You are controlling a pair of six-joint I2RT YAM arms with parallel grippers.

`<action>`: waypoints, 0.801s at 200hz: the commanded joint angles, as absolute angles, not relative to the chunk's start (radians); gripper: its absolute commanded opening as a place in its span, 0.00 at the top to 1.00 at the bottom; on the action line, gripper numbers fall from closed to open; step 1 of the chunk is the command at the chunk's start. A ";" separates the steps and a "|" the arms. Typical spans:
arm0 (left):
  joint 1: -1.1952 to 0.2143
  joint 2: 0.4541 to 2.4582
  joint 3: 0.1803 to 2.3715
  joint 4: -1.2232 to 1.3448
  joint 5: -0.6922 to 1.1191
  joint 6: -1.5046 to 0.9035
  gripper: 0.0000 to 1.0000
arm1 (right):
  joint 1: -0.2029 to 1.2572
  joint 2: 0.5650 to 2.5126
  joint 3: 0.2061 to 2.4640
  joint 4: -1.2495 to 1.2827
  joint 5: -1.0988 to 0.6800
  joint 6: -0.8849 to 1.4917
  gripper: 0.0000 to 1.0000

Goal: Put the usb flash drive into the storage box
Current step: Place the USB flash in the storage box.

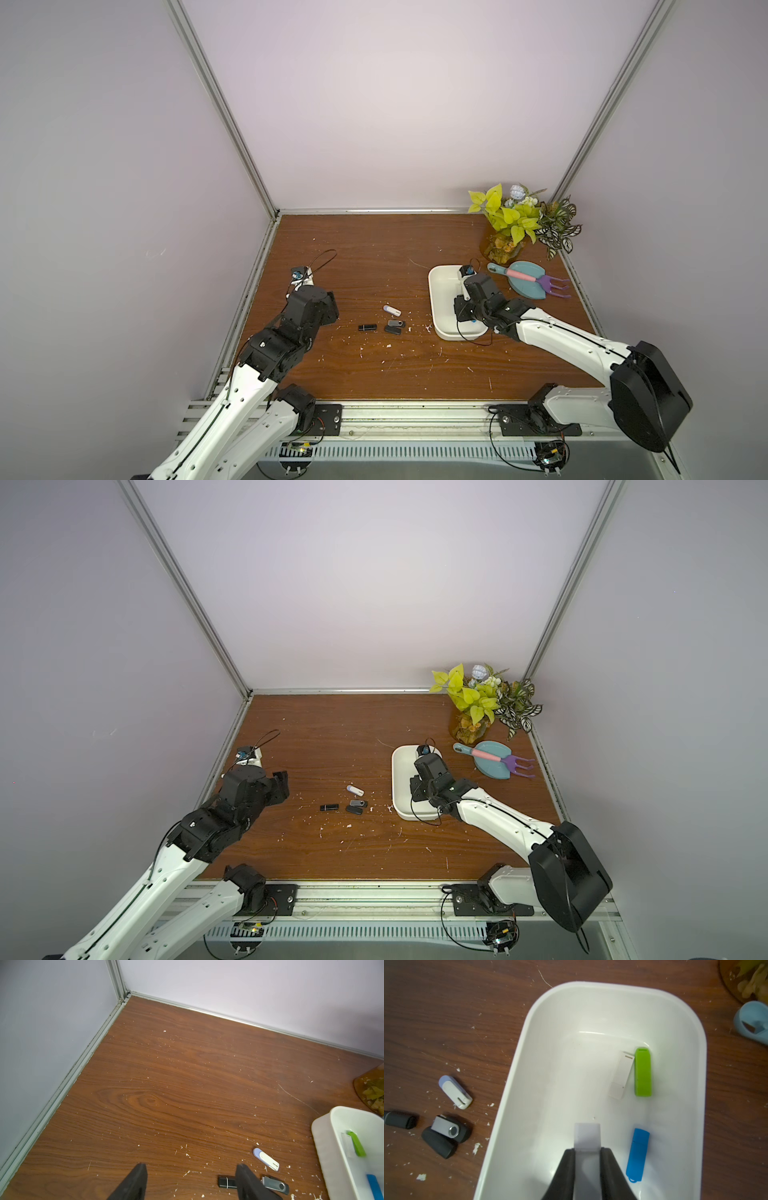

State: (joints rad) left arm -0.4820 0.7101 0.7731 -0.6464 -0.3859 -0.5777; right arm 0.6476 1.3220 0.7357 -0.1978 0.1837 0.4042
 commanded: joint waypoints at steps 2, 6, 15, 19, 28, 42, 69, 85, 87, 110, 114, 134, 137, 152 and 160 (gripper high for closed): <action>-0.476 0.710 0.771 -0.634 -0.373 -0.554 0.33 | 0.646 1.374 0.741 -0.178 0.212 0.449 0.93; -0.474 0.709 0.770 -0.632 -0.370 -0.552 0.33 | 0.643 1.383 0.744 -0.179 0.215 0.448 0.93; -0.471 0.710 0.770 -0.632 -0.368 -0.552 0.33 | 0.643 1.405 0.752 -0.185 0.226 0.446 0.93; -0.471 0.707 0.769 -0.632 -0.368 -0.551 0.33 | 0.642 1.414 0.754 -0.186 0.230 0.447 0.93; -0.470 0.708 0.767 -0.631 -0.367 -0.552 0.33 | 0.641 1.431 0.757 -0.184 0.229 0.448 0.93; -0.465 0.709 0.766 -0.626 -0.362 -0.549 0.33 | 0.637 1.453 0.759 -0.183 0.219 0.448 0.93; -0.460 0.726 0.767 -0.625 -0.353 -0.545 0.33 | 0.633 1.473 0.766 -0.208 0.235 0.451 0.92; -0.460 0.731 0.768 -0.621 -0.345 -0.541 0.33 | 0.631 1.470 0.756 -0.212 0.265 0.441 0.91; -0.460 0.731 0.768 -0.621 -0.345 -0.540 0.33 | 0.631 1.468 0.755 -0.211 0.267 0.440 0.91; -0.459 0.730 0.766 -0.622 -0.351 -0.540 0.33 | 0.613 1.466 0.739 -0.203 0.259 0.436 0.90; -0.458 0.730 0.766 -0.623 -0.353 -0.539 0.33 | 0.612 1.465 0.739 -0.203 0.261 0.437 0.90; -0.459 0.730 0.766 -0.622 -0.354 -0.540 0.33 | 0.600 1.463 0.732 -0.193 0.255 0.433 0.90; -0.459 0.732 0.766 -0.621 -0.355 -0.539 0.33 | 0.599 1.465 0.733 -0.194 0.251 0.431 0.90; -0.459 0.735 0.766 -0.623 -0.354 -0.540 0.33 | 0.594 1.471 0.733 -0.194 0.241 0.426 0.90; -0.459 0.734 0.766 -0.623 -0.353 -0.540 0.33 | 0.594 1.472 0.730 -0.192 0.237 0.427 0.90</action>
State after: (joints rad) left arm -0.4702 0.7334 0.7723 -0.6270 -0.3553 -0.5514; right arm 0.5999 1.4811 0.7361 -0.1993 0.2317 0.4332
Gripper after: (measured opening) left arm 0.670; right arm 0.224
